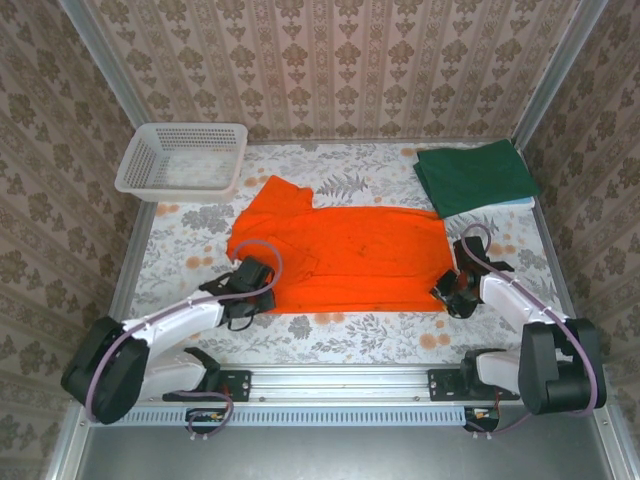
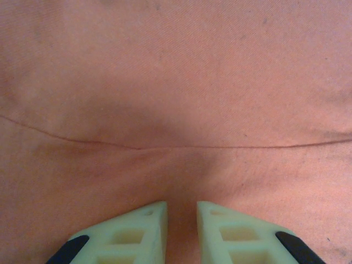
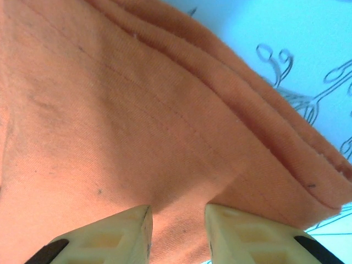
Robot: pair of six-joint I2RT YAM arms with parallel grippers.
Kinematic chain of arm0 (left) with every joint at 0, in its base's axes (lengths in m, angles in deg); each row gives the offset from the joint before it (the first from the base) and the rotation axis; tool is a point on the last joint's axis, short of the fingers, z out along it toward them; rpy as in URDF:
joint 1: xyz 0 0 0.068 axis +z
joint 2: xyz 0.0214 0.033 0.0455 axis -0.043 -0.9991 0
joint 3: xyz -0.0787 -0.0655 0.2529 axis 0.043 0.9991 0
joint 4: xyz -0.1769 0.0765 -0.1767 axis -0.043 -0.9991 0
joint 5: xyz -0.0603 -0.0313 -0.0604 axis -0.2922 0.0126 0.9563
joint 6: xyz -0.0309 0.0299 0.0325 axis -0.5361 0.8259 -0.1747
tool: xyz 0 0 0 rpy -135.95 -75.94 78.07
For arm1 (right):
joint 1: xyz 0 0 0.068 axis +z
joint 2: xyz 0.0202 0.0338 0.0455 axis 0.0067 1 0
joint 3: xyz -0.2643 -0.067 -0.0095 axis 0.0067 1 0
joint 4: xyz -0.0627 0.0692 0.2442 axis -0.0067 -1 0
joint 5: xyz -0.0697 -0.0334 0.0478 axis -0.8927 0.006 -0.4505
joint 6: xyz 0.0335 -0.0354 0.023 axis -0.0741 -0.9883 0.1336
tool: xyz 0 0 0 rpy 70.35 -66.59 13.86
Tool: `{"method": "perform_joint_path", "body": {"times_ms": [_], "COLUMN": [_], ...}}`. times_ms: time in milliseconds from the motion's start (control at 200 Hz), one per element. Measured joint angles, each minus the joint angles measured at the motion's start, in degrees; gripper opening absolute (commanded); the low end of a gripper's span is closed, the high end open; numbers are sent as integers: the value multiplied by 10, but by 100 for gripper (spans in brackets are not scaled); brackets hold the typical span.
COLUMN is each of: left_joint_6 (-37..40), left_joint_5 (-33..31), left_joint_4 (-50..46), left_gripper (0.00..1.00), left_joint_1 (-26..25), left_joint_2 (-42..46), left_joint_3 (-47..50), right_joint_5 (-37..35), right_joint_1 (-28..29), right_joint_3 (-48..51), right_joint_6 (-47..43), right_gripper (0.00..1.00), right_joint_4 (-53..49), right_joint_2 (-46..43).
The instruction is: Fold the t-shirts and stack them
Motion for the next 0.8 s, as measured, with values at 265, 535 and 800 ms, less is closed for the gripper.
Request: {"method": "perform_joint_path", "body": {"times_ms": [265, 535, 800], "left_joint_6": [-31, -12, 76], "left_joint_5": [-16, -30, 18], "left_joint_4": [-107, -165, -126], "left_gripper": [29, 40, 21], "left_joint_1": [-22, -10, 10], "left_joint_2": [182, 220, 112], "left_joint_3": [37, 7, -125], "right_joint_5": [5, 4, 7], "right_joint_1": [50, 60, 108], "right_joint_3": [16, 10, -37], "right_joint_6": [20, 40, 65], "right_gripper": [32, 37, 29], "right_joint_4": [-70, -146, -106], "right_joint_2": [-78, -114, -126]}}
